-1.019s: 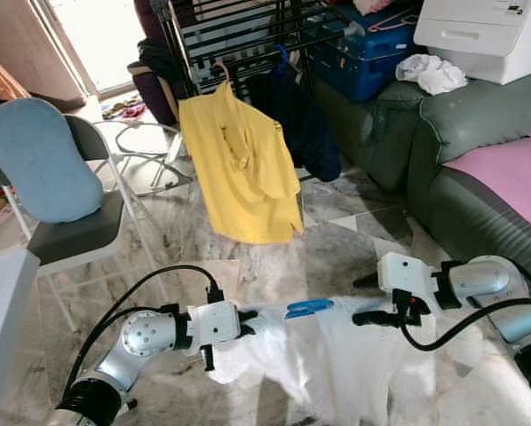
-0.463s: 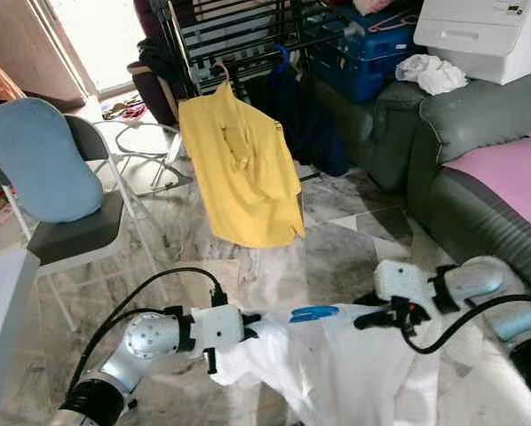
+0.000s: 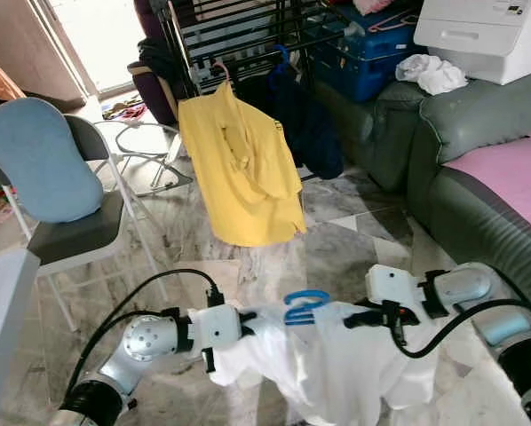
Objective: Hang hanger
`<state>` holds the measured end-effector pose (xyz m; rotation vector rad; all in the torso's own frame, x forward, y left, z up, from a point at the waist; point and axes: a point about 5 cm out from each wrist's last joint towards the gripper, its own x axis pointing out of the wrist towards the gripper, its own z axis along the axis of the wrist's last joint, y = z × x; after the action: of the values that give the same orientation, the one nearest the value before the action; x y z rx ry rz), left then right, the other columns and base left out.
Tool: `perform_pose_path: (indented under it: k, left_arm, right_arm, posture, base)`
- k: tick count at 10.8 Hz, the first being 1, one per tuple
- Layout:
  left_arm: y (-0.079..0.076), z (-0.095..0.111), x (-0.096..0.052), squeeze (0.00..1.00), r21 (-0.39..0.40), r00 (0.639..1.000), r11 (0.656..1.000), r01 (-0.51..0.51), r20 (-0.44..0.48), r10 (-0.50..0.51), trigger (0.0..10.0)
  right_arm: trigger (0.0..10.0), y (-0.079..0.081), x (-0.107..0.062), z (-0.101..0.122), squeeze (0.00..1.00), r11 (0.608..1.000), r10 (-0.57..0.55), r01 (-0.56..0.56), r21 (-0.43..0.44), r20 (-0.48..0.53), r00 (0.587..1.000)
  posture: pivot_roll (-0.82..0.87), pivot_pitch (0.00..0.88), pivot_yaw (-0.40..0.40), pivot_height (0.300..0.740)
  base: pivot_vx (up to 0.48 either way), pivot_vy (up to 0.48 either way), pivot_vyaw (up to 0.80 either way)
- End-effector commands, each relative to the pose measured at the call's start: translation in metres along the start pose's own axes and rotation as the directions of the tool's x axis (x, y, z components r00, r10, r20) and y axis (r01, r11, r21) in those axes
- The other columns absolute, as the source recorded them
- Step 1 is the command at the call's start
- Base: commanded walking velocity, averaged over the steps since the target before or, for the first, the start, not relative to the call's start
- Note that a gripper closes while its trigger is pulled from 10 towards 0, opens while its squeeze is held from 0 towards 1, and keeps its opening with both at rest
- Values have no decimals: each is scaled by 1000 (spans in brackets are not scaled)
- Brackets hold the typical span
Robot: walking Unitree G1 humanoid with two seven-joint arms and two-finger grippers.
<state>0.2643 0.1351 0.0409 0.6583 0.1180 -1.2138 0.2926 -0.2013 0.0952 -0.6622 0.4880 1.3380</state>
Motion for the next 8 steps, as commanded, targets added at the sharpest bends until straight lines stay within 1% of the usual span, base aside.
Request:
perform_pose_path:
  k: [1,2,3,4,5,6,7,8]
  left_arm:
    - [5,4,0,0,39,1000,999,-4,17,3,0]
    - [5,3,-1,0,50,1000,999,-12,9,12,0]
    - [10,1,-2,0,50,998,997,-59,-3,59,4902]
    - [17,0,-4,1000,25,991,990,-137,1,137,10000]
    - [19,-2,-6,1000,-18,988,988,-154,7,154,10000]
    - [21,-4,-11,1000,4,986,986,-165,3,165,10000]
    - [21,-8,-15,1000,17,985,985,-170,-15,170,10000]
    - [19,-12,-19,1000,3,984,984,-178,-23,178,10000]
  right_arm:
    - [0,-7,1,9,0,998,-65,65,-12,53,996]
    - [0,-9,2,8,0,996,-94,94,1,56,994]
    - [0,-10,3,7,0,993,-116,115,16,68,991]
    - [0,-10,5,7,0,993,-119,118,12,68,991]
    - [0,-9,7,4,0,992,-125,126,-12,48,991]
    - [0,-11,10,0,0,985,-169,170,-20,24,985]
    - [0,-13,11,-2,0,978,-207,207,-6,22,978]
    - [0,-15,15,-5,0,964,-262,259,65,33,965]
  posture:
    - [-140,0,165,740]
    - [-140,0,166,740]
    - [-140,0,166,740]
    - [-140,0,168,740]
    - [-140,0,173,740]
    - [-142,0,177,740]
    - [-140,0,177,740]
    - [-137,0,174,740]
  base:
    - [0,0,0]
    - [0,0,0]
    - [0,0,0]
    - [0,0,0]
    - [0,0,0]
    - [0,0,0]
    - [0,0,0]
    - [0,0,0]
